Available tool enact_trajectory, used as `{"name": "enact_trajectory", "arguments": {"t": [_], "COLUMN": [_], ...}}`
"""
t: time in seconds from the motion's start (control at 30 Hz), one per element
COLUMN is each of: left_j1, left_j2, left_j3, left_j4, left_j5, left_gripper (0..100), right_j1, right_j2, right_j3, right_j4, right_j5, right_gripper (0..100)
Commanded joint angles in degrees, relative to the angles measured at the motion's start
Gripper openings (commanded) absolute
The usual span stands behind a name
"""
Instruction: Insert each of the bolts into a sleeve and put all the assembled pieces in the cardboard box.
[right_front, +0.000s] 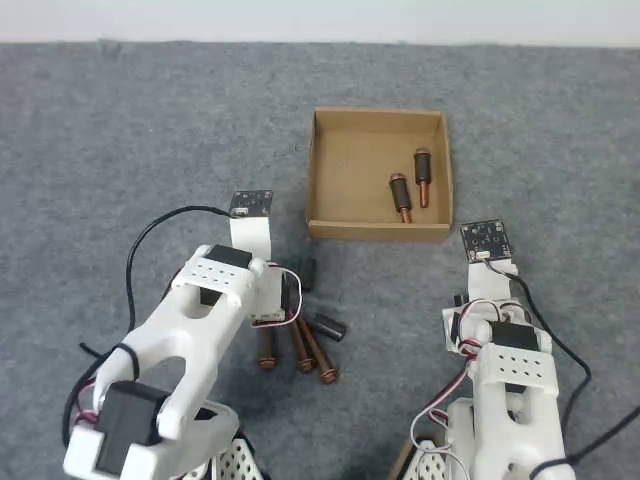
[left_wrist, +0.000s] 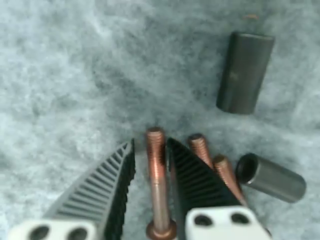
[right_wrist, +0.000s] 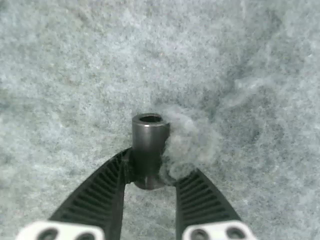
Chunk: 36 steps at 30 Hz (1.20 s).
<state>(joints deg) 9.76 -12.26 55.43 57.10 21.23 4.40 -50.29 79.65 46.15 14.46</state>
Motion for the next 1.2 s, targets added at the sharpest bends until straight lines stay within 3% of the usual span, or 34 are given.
{"name": "enact_trajectory", "arguments": {"t": [0.0, 0.13, 0.47, 0.67, 0.93, 1.17], "left_j1": [-0.2, 0.1, 0.1, -0.4, -4.2, -9.5], "left_j2": [0.2, 0.2, -0.4, -0.4, 0.1, 0.2], "left_j3": [-0.2, -0.2, -1.3, -8.0, -18.4, -18.9], "left_j4": [-1.1, -1.1, -1.0, -1.0, -1.4, -8.1], "left_j5": [0.6, 0.4, 0.3, 1.3, 22.7, 29.5], "left_gripper": [9, 1, 1, 1, 1, 1], "right_j1": [0.6, 0.6, 0.6, 0.6, 0.6, 0.6], "right_j2": [-2.0, -2.0, -2.0, -2.0, -2.0, -2.0], "right_j3": [-0.4, -0.4, -0.4, -0.4, -0.4, -0.4], "right_j4": [-1.0, -1.0, -1.0, -1.0, -1.0, -1.2], "right_j5": [1.1, 1.1, 1.1, 1.1, 1.1, 1.1], "right_gripper": [0.6, 0.6, 0.6, 0.6, 0.6, 0.6]}}
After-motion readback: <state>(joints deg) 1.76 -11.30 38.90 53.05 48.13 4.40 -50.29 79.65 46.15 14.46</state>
